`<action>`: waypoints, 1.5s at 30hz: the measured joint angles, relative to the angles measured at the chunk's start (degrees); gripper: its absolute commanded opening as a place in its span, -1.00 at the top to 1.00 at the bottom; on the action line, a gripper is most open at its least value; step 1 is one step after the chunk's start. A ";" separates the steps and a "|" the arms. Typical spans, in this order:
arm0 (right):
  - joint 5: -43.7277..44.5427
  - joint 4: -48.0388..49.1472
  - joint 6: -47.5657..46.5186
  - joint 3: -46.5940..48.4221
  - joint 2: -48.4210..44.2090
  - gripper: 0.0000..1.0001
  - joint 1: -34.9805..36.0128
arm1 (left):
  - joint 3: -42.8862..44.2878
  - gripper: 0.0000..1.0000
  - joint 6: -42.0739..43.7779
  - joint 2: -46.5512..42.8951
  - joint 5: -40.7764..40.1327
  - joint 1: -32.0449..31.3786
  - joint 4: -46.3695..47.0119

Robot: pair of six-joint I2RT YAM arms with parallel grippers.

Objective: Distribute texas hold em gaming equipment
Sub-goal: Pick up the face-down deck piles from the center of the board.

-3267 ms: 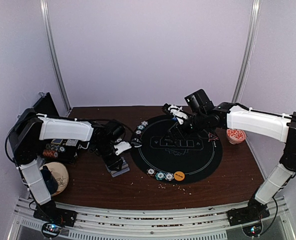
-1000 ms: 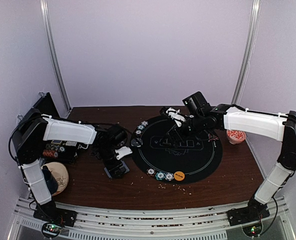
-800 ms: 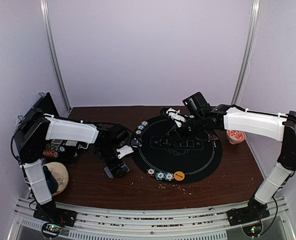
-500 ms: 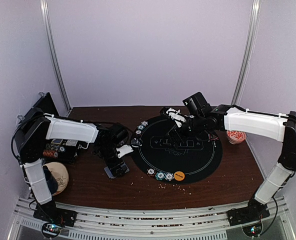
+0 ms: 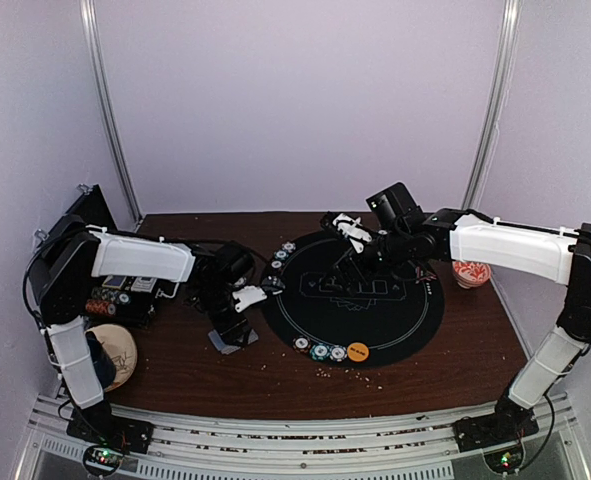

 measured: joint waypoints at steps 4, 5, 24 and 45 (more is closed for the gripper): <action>-0.02 -0.04 0.02 0.02 0.00 -1.00 0.02 | 0.02 0.06 -0.02 0.02 0.90 -0.02 0.24; -0.02 -0.04 0.02 0.02 0.00 -1.00 0.02 | 0.02 0.07 -0.02 0.02 0.90 -0.02 0.24; -0.22 -1.07 0.09 1.44 0.07 -1.00 0.02 | 0.00 0.48 -0.59 -0.59 0.39 -0.31 0.15; -13.09 3.69 6.14 -1.75 1.68 -0.97 -1.84 | -0.33 0.42 -2.89 -4.26 -2.43 -1.57 -0.17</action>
